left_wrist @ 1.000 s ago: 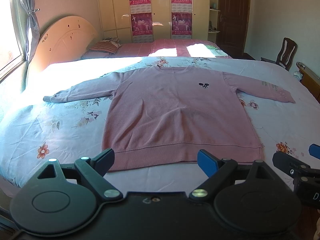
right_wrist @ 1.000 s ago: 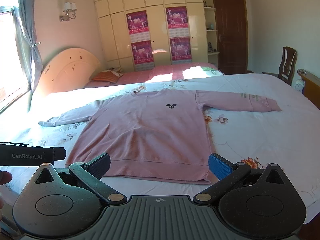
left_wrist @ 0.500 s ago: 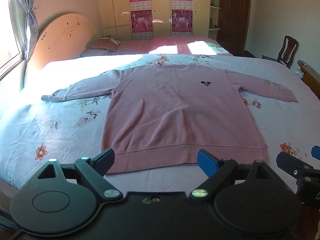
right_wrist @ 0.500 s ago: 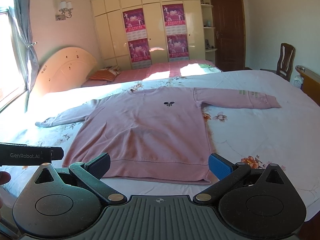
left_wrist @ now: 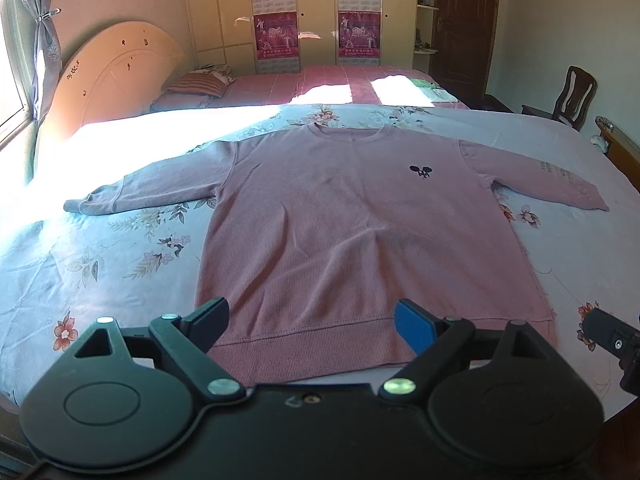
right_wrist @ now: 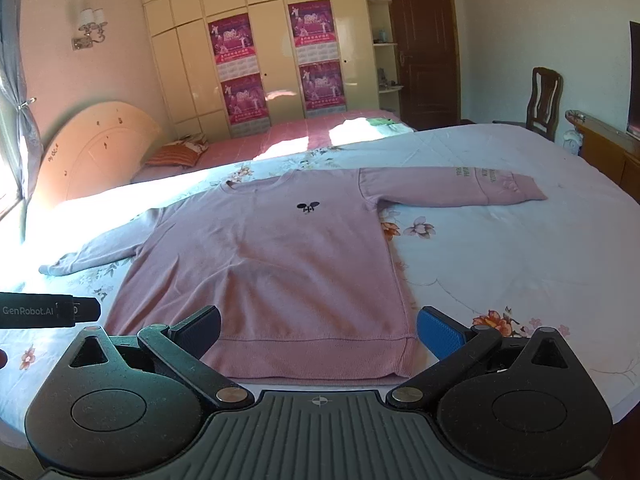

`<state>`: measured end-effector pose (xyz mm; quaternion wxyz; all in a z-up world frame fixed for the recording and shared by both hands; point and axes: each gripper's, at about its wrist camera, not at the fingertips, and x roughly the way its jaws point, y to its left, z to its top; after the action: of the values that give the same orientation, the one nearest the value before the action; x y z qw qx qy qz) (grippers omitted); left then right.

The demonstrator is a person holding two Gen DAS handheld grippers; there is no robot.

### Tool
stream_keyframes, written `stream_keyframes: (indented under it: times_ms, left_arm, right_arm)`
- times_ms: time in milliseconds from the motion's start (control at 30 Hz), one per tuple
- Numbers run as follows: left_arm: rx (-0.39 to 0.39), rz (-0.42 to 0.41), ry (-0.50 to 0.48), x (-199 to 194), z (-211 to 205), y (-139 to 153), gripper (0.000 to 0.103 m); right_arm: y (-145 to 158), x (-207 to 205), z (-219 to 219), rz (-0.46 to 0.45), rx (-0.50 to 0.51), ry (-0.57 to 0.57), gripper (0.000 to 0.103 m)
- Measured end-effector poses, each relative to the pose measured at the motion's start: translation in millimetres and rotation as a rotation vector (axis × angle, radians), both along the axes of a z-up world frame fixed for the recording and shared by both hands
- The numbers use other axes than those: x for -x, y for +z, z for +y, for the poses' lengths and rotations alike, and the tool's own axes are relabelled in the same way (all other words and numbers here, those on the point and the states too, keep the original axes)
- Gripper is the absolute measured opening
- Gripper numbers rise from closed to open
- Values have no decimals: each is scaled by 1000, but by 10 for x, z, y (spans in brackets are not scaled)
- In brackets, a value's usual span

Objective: Fold small clothes
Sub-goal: 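Bring both grippers open over the spread pink sweatshirt, then move the right gripper to the green-printed sleeve cuff and grasp it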

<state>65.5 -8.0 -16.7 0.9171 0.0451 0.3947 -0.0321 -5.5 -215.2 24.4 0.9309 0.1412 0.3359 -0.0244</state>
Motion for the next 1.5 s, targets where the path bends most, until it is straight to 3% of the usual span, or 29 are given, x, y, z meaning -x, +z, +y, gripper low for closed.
stream_keyframes:
  times_ms: [567, 900, 1133, 1300, 1333, 1400, 1500]
  left_arm:
    - [27, 33, -82, -1221, 174, -189, 90]
    - [42, 60, -119, -1699, 29, -316, 90]
    - [33, 54, -102, -1990, -278, -438, 90]
    - [68, 57, -76, -2243, -558, -510, 90]
    - [70, 59, -73, -2300, -632, -545, 90]
    - [66, 62, -70, -2381, -774, -603, 90]
    - [69, 79, -83, -2489, -1009, -705, 90]
  right_arm:
    - [-180, -902, 73, 19, -7, -158, 103]
    - [-272, -1328, -48, 14, 25, -207, 102]
    - [-403, -1698, -469, 11, 22, -216, 102]
    - [-532, -1978, -915, 17, 4, -229, 102]
    - [-572, -2036, -1014, 24, 2, -228, 92]
    - [-678, -2148, -1244, 48, -24, -229, 82]
    - [-818, -2245, -1595, 72, -46, -267, 82]
